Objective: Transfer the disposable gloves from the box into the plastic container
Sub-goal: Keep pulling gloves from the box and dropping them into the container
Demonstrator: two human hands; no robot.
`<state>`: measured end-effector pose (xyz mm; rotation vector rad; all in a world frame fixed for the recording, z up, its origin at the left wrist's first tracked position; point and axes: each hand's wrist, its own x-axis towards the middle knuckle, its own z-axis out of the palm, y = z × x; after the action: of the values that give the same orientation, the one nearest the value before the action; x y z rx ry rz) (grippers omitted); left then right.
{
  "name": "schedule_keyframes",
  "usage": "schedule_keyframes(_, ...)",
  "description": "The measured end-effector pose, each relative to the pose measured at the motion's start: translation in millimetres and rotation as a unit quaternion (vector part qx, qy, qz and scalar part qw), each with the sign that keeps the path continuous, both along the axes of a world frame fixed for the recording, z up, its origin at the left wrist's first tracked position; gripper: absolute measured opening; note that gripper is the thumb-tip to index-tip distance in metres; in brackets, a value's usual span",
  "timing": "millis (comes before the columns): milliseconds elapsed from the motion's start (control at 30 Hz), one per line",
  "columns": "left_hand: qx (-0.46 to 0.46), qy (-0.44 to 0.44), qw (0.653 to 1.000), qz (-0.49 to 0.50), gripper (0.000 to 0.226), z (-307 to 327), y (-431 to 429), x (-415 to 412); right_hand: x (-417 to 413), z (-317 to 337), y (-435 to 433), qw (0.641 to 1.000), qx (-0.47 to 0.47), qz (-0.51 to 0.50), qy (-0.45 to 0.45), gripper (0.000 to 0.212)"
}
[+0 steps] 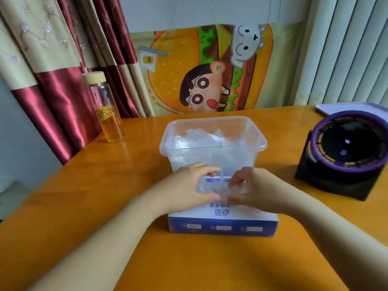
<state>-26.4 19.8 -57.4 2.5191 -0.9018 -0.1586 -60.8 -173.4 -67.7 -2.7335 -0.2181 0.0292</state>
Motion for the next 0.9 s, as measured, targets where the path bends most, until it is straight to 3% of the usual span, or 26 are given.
schedule_keyframes(100, 0.047, -0.001, 0.999, 0.013, 0.06, -11.1, -2.4, -2.7, 0.5, -17.3, 9.8, 1.0, 0.003, -0.026, -0.013, 0.03)
schedule_keyframes(367, -0.052, 0.029, 0.996, 0.073, 0.058, -23.7, -3.3, -2.7, 2.0, -16.0, 13.3, 0.99, 0.12, -0.05, -0.046, 0.016)
schedule_keyframes(467, -0.103, 0.043, 0.991, 0.071, 0.038, -23.7, -1.7, -1.9, 4.1, -9.9, 8.1, 0.935, 0.343, -0.066, -0.057, 0.018)
schedule_keyframes(533, -0.145, 0.065, 0.984, 0.076, 0.039, -16.6, 0.2, -3.4, 3.4, -8.7, 4.9, 0.889, 0.445, -0.077, -0.071, 0.018)
schedule_keyframes(667, -0.289, 0.135, 0.944, 0.079, 0.033, 7.8, 2.1, -9.1, 0.8, 0.6, 5.8, 0.861, 0.501, -0.048, -0.075, 0.013)
schedule_keyframes(767, -0.339, 0.081, 0.93, 0.114, 0.011, 15.5, 1.0, -6.5, -0.1, 7.9, 8.3, 0.859, 0.51, -0.021, -0.043, 0.018)
schedule_keyframes(900, -0.363, 0.039, 0.92, 0.145, 0.008, 17.3, 3.3, -4.5, 0.9, 10.1, 5.0, 0.832, 0.548, -0.075, -0.047, 0.017)
